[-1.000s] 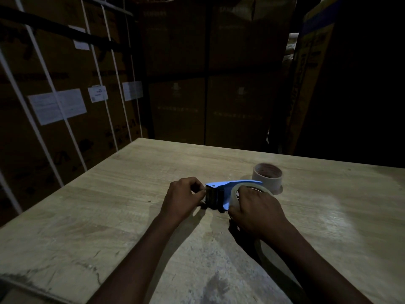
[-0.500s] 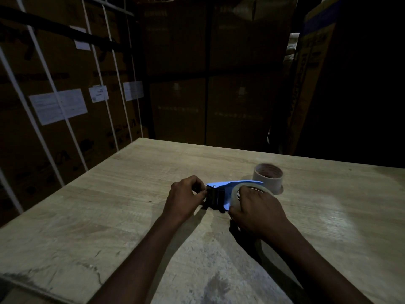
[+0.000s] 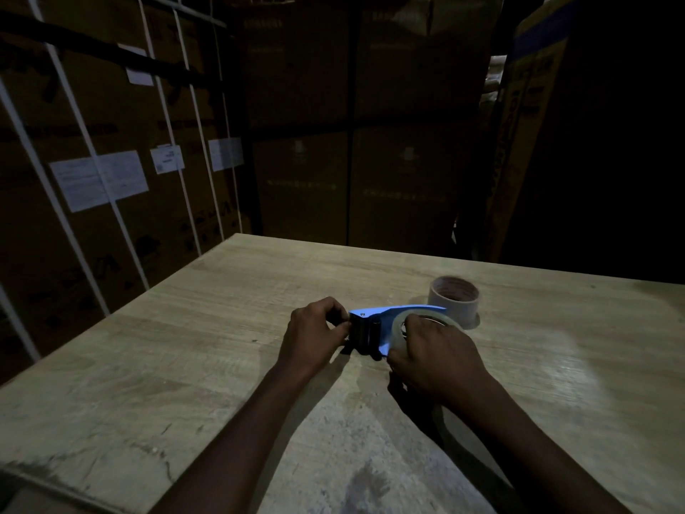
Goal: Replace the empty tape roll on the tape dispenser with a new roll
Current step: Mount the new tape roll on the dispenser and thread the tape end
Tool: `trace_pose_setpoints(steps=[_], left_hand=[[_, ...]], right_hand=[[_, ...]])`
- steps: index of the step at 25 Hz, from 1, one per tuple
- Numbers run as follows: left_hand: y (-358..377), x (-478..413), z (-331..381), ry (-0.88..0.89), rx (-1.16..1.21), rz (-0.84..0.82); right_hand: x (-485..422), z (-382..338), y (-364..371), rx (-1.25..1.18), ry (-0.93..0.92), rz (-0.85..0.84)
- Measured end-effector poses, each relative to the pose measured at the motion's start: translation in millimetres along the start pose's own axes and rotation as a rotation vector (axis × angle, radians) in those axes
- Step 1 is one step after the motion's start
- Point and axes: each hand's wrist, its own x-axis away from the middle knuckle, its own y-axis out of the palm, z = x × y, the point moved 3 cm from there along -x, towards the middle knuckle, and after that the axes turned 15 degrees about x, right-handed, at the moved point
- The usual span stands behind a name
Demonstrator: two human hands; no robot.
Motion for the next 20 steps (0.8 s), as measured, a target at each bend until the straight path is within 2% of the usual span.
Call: trace_pose_setpoints(steps=[20], left_hand=[[-0.5,0.6,5.2,0.009,0.033,0.028]], right_hand=[[-0.7,0.3,2.4,-0.007,-0.011,0.021]])
